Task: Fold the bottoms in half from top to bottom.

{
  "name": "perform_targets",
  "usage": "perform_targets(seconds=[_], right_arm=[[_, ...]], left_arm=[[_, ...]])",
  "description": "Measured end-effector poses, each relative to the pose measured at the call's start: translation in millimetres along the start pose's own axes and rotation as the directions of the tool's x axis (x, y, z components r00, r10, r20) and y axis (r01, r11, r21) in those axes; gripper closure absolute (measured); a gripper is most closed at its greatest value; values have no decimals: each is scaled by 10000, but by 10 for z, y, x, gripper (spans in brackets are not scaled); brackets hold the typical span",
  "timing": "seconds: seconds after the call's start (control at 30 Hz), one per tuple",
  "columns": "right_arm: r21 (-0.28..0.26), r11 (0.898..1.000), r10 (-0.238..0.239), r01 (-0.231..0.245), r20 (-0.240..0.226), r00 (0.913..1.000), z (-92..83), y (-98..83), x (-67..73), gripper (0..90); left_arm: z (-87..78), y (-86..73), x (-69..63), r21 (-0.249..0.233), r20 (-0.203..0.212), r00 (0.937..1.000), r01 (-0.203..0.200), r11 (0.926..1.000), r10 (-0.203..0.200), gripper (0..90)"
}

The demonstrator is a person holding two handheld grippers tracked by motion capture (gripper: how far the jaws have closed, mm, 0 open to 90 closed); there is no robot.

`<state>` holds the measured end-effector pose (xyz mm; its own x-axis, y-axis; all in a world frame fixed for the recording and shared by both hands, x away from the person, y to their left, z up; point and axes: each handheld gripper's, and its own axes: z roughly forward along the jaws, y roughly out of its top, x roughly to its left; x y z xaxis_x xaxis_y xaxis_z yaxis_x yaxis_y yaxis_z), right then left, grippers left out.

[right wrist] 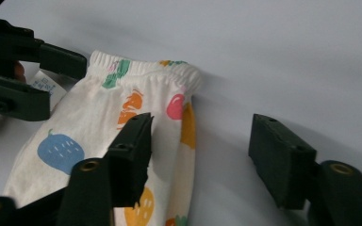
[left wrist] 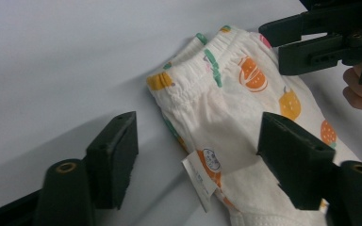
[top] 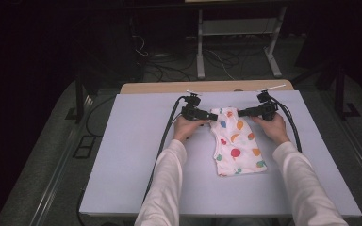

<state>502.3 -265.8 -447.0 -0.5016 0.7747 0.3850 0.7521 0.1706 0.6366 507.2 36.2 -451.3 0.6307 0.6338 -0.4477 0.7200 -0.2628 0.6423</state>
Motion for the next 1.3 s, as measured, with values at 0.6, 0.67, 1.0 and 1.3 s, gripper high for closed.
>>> perform_targets(seconds=[0.6,0.67,1.0,1.3], right_arm=[[286,9980,-581,568,471,9972,154,2,162,633],[397,9984,-423,405,439,9981,172,-6,162,658],[597,9963,589,-619,499,9970,185,0,156,867],[196,9987,462,-470,400,9981,78,-10,194,876]], left_arm=[[64,-22,-3,112,73,10000,61,9999,-62,569],[69,-23,2,128,41,9999,99,9999,-100,607],[120,-30,-4,82,-144,9986,507,9987,-506,816],[88,-42,-93,-160,-381,9992,-108,9998,102,879]])
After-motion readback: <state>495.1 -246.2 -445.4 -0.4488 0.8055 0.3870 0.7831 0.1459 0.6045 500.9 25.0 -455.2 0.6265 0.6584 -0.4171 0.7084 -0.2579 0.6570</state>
